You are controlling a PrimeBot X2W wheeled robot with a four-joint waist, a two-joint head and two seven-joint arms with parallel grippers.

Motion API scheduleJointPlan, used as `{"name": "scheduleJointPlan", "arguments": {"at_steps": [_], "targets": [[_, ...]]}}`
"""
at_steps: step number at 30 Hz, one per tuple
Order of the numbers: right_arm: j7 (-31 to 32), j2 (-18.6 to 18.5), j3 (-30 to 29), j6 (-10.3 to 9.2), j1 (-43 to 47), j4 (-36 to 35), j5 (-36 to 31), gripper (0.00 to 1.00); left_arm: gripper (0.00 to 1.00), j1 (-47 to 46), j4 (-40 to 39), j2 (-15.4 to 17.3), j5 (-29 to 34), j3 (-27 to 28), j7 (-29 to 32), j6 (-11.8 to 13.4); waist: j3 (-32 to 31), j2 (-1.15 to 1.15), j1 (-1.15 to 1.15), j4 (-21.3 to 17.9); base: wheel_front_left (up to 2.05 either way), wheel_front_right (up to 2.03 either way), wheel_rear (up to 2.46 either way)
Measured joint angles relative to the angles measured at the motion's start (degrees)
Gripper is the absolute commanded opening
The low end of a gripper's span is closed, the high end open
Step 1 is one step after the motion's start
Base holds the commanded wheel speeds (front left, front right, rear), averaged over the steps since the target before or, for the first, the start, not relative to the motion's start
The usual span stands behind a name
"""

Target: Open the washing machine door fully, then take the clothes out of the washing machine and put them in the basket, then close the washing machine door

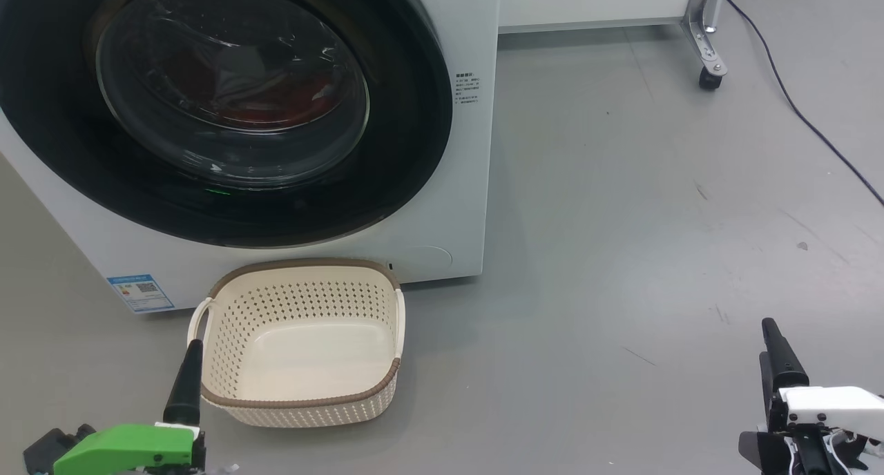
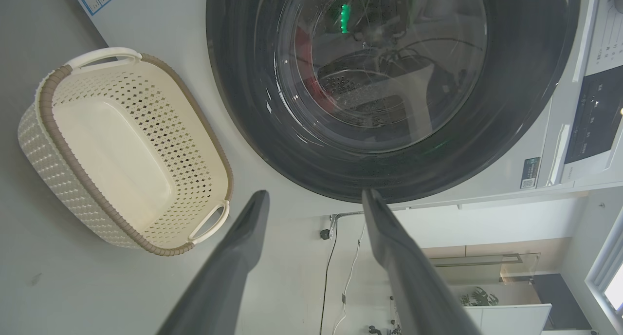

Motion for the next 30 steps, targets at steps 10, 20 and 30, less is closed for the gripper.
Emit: {"name": "scheduleJointPlan", "arguments": {"at_steps": [10, 20, 30], "targets": [[-1.8, -1.7, 1.6, -0.01, 0.0, 0.0, -6.8, 1.0, 1.0, -0.4, 0.2, 1.0, 7.4, -1.2, -1.6, 0.5, 0.0, 0.0, 0.0, 0.1, 0.0, 0.0, 0.0], [-4.1, -4.6, 5.2, -1.53, 0.0, 0.0, -19.3, 1.0, 1.0, -1.3, -0.9, 1.3, 19.7, -2.7, -3.4, 2.5, 0.0, 0.0, 0.0, 0.3, 0.0, 0.0, 0.0], [-6.0, -6.4, 8.2, -3.13, -0.1, -0.7, -31.0, 1.0, 1.0, -1.8, -1.7, 1.7, 31.4, -5.7, -5.5, 4.1, 0.1, 0.0, 0.0, 0.3, 0.0, 0.0, 0.0]]}}
